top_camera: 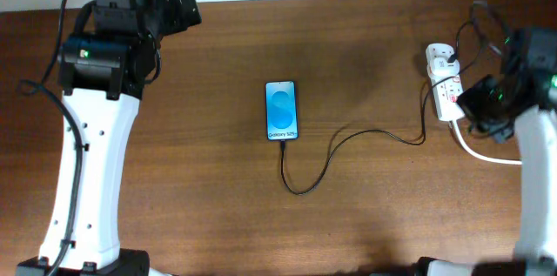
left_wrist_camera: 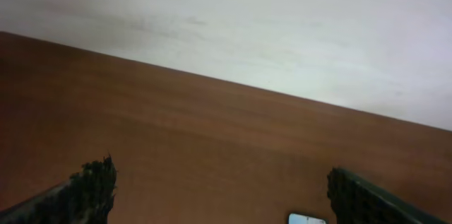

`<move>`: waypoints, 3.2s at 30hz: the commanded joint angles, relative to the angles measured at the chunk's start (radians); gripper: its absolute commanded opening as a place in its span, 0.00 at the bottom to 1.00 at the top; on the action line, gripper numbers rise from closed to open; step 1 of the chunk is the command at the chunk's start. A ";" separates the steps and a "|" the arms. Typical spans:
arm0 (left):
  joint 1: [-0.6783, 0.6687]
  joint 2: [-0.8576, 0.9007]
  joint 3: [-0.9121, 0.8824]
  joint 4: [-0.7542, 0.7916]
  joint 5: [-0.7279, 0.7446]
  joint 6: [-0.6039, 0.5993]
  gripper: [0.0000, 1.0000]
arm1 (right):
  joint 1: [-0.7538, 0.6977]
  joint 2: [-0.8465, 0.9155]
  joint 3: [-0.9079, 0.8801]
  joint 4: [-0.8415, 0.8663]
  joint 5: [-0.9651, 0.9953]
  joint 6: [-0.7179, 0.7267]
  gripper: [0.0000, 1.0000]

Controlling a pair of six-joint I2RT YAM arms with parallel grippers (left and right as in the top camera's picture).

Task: Plug charger to phone and switch on socket
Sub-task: 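Press the orange switch beside the charger plug with the right gripper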

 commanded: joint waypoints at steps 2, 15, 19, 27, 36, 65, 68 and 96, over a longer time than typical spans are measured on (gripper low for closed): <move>0.000 -0.035 0.009 -0.027 0.031 0.015 1.00 | -0.065 0.194 0.174 0.002 -0.041 -0.072 0.04; 0.000 -0.035 0.009 -0.047 0.027 0.016 1.00 | -0.120 0.596 0.312 0.210 -0.214 -0.107 0.04; 0.000 -0.035 0.009 -0.058 0.026 0.015 1.00 | -0.126 0.623 0.312 0.312 -0.227 -0.106 0.04; 0.000 -0.035 0.009 -0.066 0.027 -0.017 1.00 | -0.126 0.650 0.312 0.385 -0.237 -0.091 0.04; 0.000 -0.035 0.009 -0.069 0.026 -0.022 1.00 | -0.126 0.729 0.312 0.425 -0.225 -0.062 0.04; 0.000 -0.035 0.009 -0.077 -0.037 -0.022 0.99 | -0.131 0.784 0.316 0.443 -0.260 -0.044 0.04; 0.000 -0.035 0.009 -0.077 -0.037 -0.022 0.99 | -0.152 0.777 0.341 0.413 -0.246 -0.043 0.04; 0.000 -0.035 0.009 -0.121 -0.037 -0.022 0.99 | -0.161 0.817 0.467 0.228 -0.305 0.033 0.04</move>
